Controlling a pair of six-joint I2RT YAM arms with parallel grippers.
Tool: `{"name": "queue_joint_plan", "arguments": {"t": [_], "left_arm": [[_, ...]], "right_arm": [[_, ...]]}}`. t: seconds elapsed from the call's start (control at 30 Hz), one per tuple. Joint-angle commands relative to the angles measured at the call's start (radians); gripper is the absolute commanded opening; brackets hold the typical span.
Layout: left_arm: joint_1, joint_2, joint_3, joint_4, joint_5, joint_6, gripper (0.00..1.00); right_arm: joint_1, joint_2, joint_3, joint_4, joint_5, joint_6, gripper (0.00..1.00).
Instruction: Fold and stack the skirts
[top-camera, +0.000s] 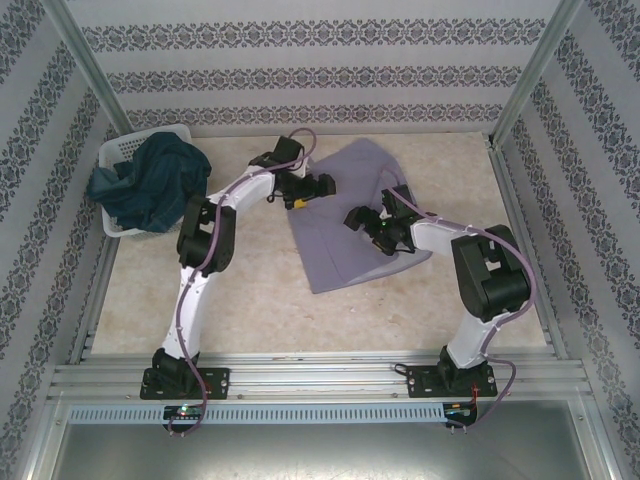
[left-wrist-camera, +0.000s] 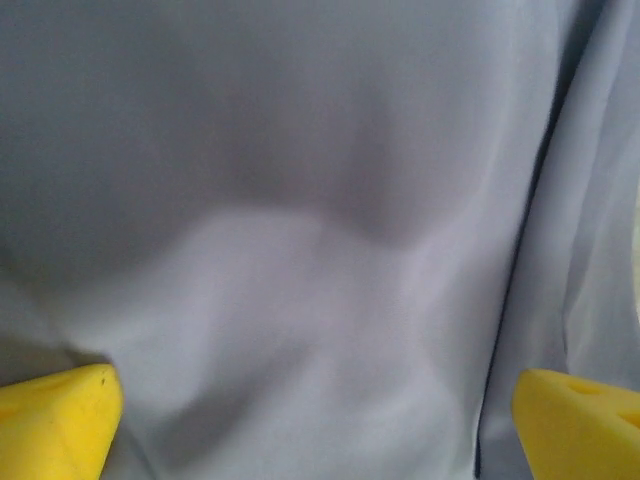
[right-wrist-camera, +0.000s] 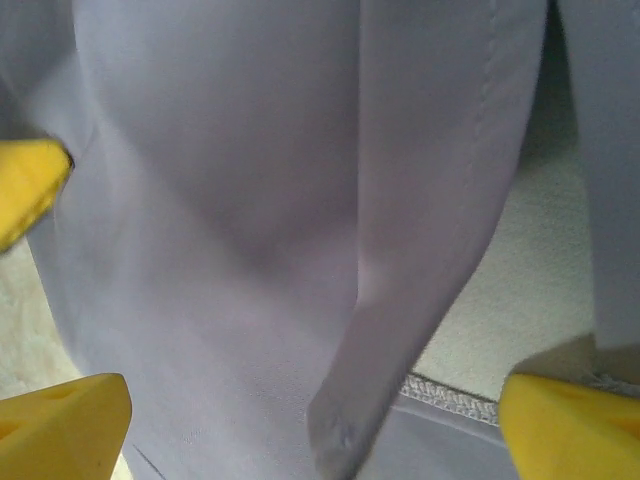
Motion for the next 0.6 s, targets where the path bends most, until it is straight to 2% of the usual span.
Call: {"name": "queue_joint_plan", "arguments": {"t": [0.0, 0.13, 0.2, 0.27, 0.33, 0.47, 0.57], "left_arm": [[-0.001, -0.112, -0.266, 0.078, -0.031, -0.084, 1.0], [-0.021, -0.267, -0.621, 0.32, 0.026, -0.23, 1.0], [-0.065, -0.329, -0.754, 0.413, 0.044, -0.303, 1.0], [-0.102, -0.406, -0.839, 0.479, 0.055, -0.372, 1.0], [-0.113, -0.525, -0.898, 0.504, 0.024, -0.418, 1.0], [-0.077, -0.742, -0.9, 0.309, -0.139, -0.344, 1.0], [-0.029, -0.803, -0.829, 0.054, -0.284, -0.186, 1.0]], "right_arm": [[-0.014, 0.066, 0.047, 0.02, 0.003, -0.032, 0.98], [-0.057, 0.205, 0.207, 0.047, -0.166, -0.177, 0.98], [-0.059, 0.285, 0.345, -0.005, -0.251, -0.248, 0.98], [-0.062, 0.306, 0.429, -0.035, -0.284, -0.257, 0.98], [-0.085, 0.254, 0.43, 0.006, -0.257, -0.203, 0.98], [-0.136, 0.081, 0.336, -0.025, -0.152, -0.2, 0.98], [-0.152, -0.062, 0.212, -0.119, -0.031, -0.293, 0.98]]}}
